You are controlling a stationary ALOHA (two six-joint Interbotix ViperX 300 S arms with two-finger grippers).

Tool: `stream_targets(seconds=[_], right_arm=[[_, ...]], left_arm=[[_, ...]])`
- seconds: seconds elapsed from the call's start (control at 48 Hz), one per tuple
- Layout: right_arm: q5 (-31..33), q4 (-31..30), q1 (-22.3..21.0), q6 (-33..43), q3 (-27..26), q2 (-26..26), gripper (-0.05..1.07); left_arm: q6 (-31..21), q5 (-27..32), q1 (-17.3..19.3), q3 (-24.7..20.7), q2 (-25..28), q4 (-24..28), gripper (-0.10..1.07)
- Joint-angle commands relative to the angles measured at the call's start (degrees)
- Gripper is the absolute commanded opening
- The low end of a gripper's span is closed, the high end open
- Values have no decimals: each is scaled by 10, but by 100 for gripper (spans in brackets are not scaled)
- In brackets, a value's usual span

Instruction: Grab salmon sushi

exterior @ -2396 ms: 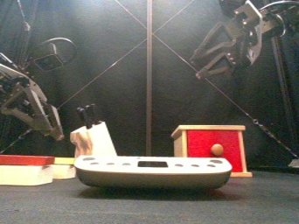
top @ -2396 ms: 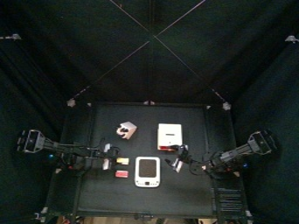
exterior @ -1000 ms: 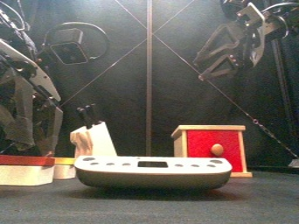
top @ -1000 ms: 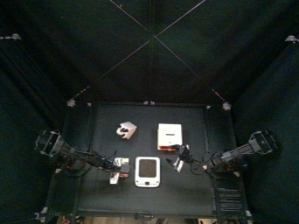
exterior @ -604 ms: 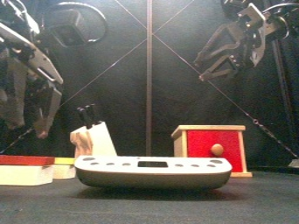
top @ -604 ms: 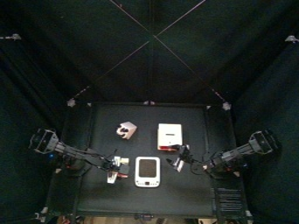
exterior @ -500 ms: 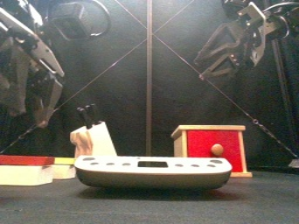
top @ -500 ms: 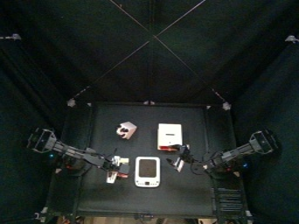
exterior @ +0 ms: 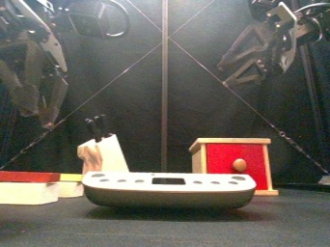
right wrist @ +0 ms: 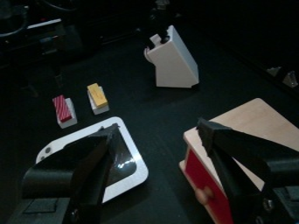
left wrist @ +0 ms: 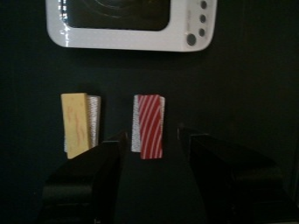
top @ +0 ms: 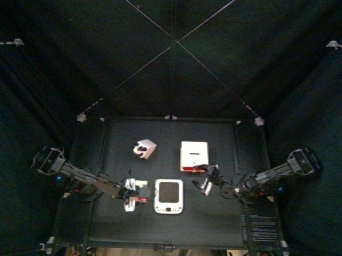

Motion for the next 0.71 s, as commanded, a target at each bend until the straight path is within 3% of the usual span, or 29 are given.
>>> stream_targets(seconds=[0.0,0.208,0.688], right_arm=[[2,-2,1,0,-5,-9,101],[2,-2,1,1,-6,-9,101],[2,4,0,0,-5,-9,101]], left_arm=[[-17,-34,-5,6,6,16,87],[-18,-116,-3,41,25,31,88],[-19,-115,11,51,64,61,88]])
